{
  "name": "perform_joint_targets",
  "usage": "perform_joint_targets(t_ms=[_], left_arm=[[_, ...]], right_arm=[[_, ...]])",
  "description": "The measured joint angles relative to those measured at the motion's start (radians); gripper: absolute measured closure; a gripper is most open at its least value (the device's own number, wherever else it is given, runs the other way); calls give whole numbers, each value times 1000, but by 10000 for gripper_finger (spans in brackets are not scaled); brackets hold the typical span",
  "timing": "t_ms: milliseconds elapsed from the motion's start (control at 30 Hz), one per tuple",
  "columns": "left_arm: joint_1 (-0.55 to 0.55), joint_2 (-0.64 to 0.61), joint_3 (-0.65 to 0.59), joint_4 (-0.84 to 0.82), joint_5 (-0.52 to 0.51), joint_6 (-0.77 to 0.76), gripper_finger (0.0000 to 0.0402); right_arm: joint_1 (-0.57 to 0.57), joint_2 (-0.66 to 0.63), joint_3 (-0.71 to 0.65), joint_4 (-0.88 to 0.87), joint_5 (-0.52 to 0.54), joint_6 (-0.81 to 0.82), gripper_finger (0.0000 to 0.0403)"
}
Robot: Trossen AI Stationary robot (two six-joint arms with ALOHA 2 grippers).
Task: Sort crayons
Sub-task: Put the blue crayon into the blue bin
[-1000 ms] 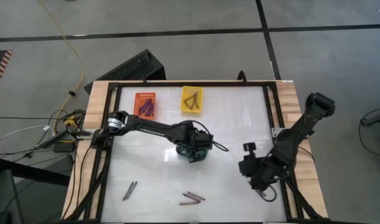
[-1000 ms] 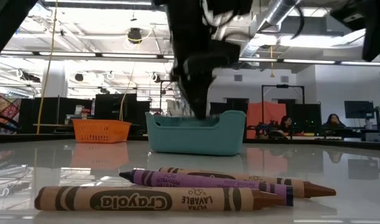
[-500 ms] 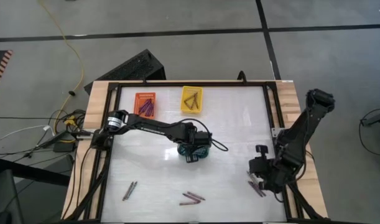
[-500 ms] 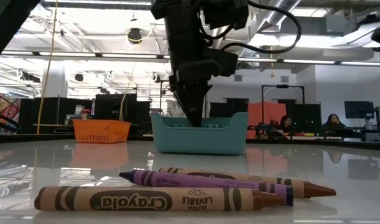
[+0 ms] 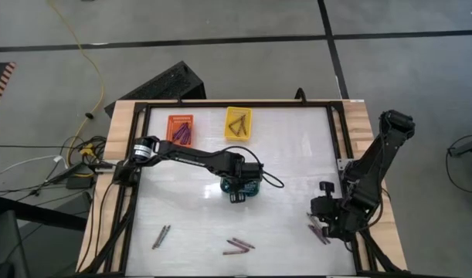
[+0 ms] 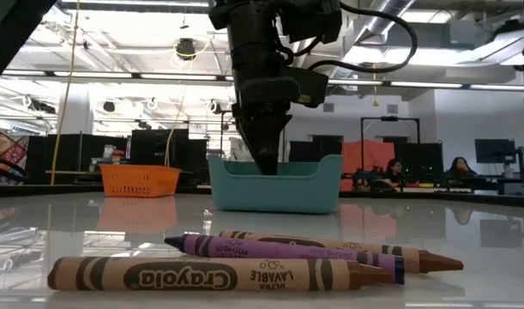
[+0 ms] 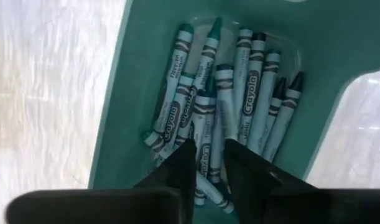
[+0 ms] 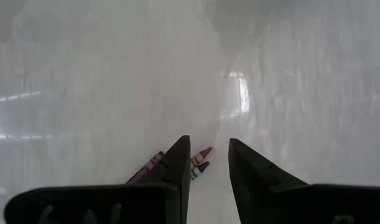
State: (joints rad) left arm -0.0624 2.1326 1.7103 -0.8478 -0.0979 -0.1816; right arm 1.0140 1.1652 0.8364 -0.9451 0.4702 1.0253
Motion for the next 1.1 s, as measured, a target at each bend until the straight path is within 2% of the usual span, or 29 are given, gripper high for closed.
perform_joint_targets(t_ms=[200,333,533,700,833,1100], left_arm=[[-4,0,5,-13,37,4,278],[-22,-16,29,-42,45,4,260],[-74,-111,39,-43,-5,17,259],[-139,-190,39,-19,-19,69,259],[-208,-221,39,5,-32,94,259],[-307,-223,39,1,-75,102,260]], right_arm=[[7,0,0,6,-7,71,300],[27,1,0,21,-31,141,300],[81,11,0,15,-49,284,300],[117,93,0,24,-94,395,300],[118,178,5,66,-142,420,300],[94,302,48,54,-172,426,300]])
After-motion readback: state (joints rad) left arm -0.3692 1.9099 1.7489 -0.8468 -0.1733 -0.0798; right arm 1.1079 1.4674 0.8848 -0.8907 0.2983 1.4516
